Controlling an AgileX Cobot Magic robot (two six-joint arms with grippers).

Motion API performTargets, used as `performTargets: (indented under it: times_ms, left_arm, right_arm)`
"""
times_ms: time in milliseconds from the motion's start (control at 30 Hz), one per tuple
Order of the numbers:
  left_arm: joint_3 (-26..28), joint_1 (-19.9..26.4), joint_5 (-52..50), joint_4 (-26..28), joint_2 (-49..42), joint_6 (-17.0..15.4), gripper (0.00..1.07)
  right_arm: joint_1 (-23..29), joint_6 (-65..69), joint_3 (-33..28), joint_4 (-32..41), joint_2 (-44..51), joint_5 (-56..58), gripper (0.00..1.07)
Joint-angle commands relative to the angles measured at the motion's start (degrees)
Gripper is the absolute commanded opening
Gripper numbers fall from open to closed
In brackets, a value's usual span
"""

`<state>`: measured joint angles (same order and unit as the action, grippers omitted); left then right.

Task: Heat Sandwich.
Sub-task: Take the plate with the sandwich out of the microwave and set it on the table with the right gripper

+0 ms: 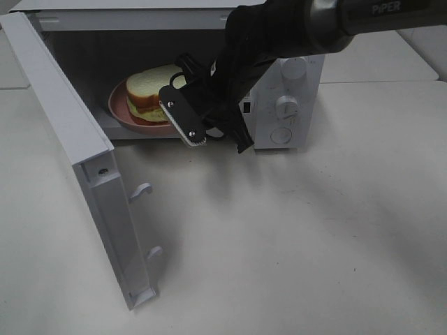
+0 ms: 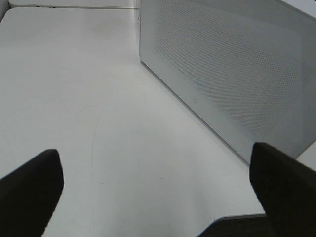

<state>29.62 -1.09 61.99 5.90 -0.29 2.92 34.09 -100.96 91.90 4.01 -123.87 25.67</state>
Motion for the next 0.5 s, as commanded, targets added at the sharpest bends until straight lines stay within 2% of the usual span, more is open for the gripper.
performTargets:
  times_ms: [33, 400, 500]
  left_arm:
    - [-0.17, 0.11, -0.74, 0.46, -0.29, -0.23, 0.97]
    - [-0.17, 0.11, -0.74, 0.46, -0.29, -0.23, 0.97]
    - [-0.17, 0.11, -0.74, 0.46, -0.29, -0.23, 0.97]
  right_arm:
    - [-0.11, -4.13, -2.58, 3.38, 3.72, -2.01, 0.0]
    - [-0.06, -11.57, -13.24, 13.46, 12.09, -3.84, 0.0]
    - [0.0, -12.49, -15.07, 13.98, 13.35, -3.84, 0.0]
